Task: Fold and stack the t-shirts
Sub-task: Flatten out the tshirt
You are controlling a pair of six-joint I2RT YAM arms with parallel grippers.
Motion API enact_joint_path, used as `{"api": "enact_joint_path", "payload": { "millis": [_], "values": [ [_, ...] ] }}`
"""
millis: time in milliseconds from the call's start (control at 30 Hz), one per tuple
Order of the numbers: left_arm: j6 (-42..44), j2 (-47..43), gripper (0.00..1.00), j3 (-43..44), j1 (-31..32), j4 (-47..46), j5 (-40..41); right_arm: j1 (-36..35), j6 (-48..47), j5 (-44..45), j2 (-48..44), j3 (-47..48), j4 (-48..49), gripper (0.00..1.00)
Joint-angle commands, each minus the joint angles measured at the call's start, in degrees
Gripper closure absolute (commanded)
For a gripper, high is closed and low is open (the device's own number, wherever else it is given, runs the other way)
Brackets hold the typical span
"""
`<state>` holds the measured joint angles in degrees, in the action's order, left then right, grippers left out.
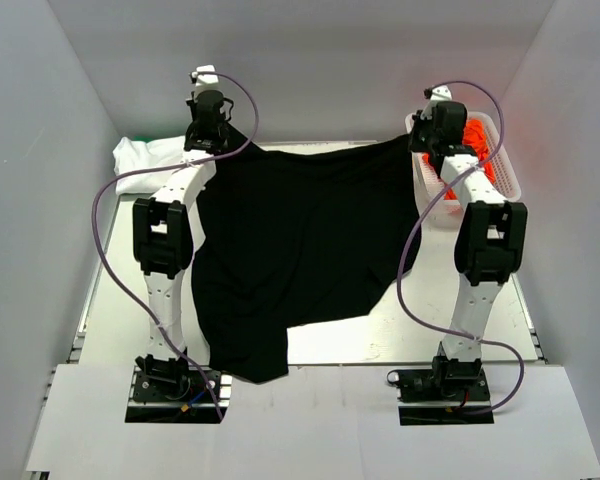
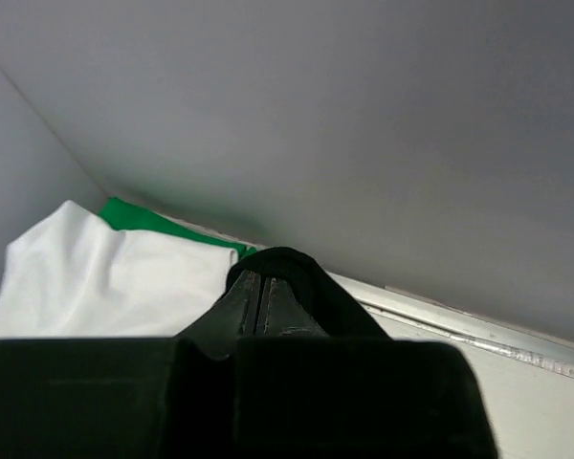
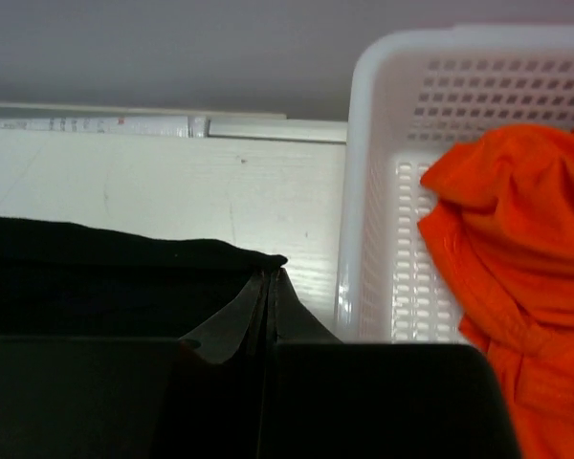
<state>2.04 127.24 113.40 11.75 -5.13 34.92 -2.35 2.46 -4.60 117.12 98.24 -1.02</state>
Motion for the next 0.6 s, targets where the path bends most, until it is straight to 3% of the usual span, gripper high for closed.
{"api": "enact_joint_path", "payload": {
  "millis": [0, 167, 300, 433, 567],
  "values": [
    [-3.18, -0.85, 1.0, 3.66, -1.81, -0.5, -5.46, -0.2, -2.02, -1.73, 3.35, 6.96, 2.16, 1.0],
    [-5.03, -0.33, 1.0, 6.12, -3.22, 1.26, -8.9, -0.55, -4.04, -1.46, 6.28, 15.13, 1.11, 1.0],
    [-6.26, -10.32, 1.0, -1.94, -3.22, -1.9, -7.06, -0.81, -4.92, 0.55, 0.93, 9.97, 3.29, 1.0],
    [-7.67, -24.64, 1.0, -12.92, -3.22, -4.45, -10.12, -0.73, -5.97, 1.52, -13.9, 0.05, 5.32, 1.0],
    [-8.98, -38.35, 1.0, -17.16, -2.08, -1.3, -10.83, -0.73, -5.8, 2.32, -27.08, -6.64, 4.36, 1.0]
  ]
}}
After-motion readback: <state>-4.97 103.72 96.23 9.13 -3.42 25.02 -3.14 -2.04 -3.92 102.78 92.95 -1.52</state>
